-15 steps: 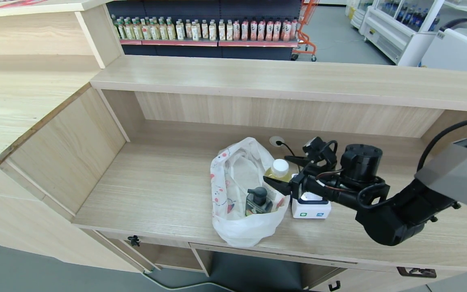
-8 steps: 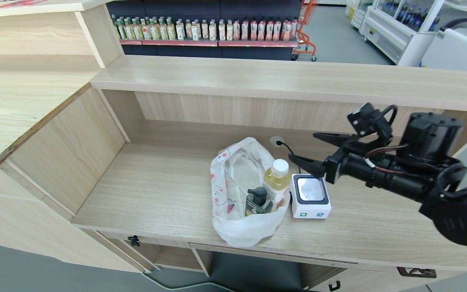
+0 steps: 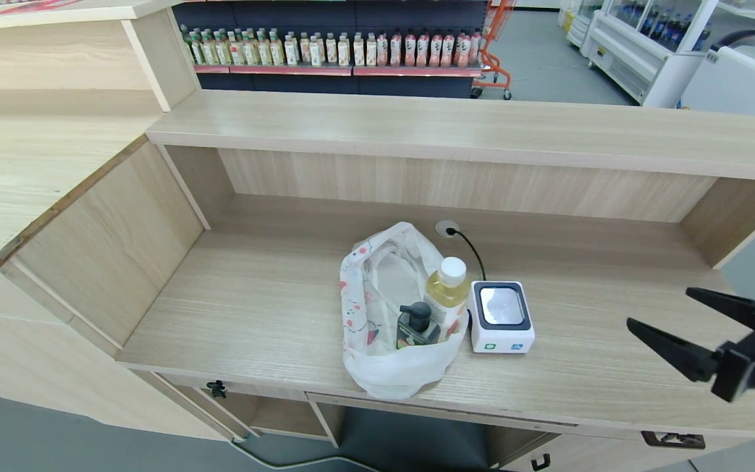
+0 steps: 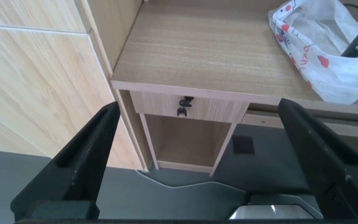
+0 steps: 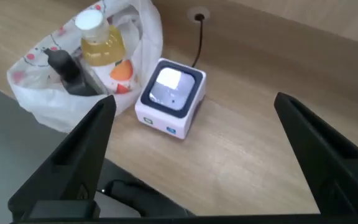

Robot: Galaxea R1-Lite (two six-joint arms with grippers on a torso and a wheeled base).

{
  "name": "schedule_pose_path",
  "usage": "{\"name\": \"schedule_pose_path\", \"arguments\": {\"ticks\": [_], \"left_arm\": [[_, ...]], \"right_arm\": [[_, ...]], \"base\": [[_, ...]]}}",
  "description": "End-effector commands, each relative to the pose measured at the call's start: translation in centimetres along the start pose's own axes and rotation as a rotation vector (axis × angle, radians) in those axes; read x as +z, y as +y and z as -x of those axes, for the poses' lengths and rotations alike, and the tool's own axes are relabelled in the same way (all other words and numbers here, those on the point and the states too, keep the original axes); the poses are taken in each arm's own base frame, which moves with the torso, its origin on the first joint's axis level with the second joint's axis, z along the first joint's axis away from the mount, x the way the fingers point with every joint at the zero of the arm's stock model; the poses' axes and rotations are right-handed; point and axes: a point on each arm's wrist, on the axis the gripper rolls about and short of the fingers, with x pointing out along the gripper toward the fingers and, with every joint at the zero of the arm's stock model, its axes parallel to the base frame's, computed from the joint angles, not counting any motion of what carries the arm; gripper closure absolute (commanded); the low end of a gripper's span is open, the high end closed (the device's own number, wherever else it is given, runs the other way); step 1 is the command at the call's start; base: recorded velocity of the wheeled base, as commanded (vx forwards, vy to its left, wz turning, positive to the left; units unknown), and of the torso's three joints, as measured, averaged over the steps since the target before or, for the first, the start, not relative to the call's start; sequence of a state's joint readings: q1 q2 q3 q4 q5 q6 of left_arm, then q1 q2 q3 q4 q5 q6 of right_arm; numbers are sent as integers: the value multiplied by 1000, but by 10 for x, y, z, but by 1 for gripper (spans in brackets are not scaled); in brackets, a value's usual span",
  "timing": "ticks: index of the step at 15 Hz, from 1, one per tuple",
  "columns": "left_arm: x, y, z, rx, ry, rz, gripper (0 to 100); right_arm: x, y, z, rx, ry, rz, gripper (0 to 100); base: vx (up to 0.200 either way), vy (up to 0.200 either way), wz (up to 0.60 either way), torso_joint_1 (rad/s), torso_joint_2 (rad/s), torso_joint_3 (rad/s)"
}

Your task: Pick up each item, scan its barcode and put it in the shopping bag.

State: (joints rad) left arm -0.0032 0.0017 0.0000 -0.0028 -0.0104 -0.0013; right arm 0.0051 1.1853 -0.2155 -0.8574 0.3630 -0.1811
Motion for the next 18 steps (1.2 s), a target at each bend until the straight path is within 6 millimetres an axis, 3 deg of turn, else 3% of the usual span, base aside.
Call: {"name": "schedule_pose_path", "arguments": {"ticks": [1,4,8,11,18], "left_arm": [[0,0,0,0,0,0,0],[0,0,0,0,0,0,0],[0,0,0,0,0,0,0],[0,0,0,0,0,0,0],[0,0,0,0,0,0,0]], "right_arm": [[-19,20,57,-68,-35,10,0],[-44,42,102,-199,0,2,0],[-72,60,133,-255,-22,11,0],[-93,69,145,-258,0,-20,0],[-96,69,146,-305,20,-100,0]], "base": [[0,0,0,0,0,0],[0,0,0,0,0,0],[0,0,0,0,0,0],[0,0,0,0,0,0],[0,0,0,0,0,0]]}}
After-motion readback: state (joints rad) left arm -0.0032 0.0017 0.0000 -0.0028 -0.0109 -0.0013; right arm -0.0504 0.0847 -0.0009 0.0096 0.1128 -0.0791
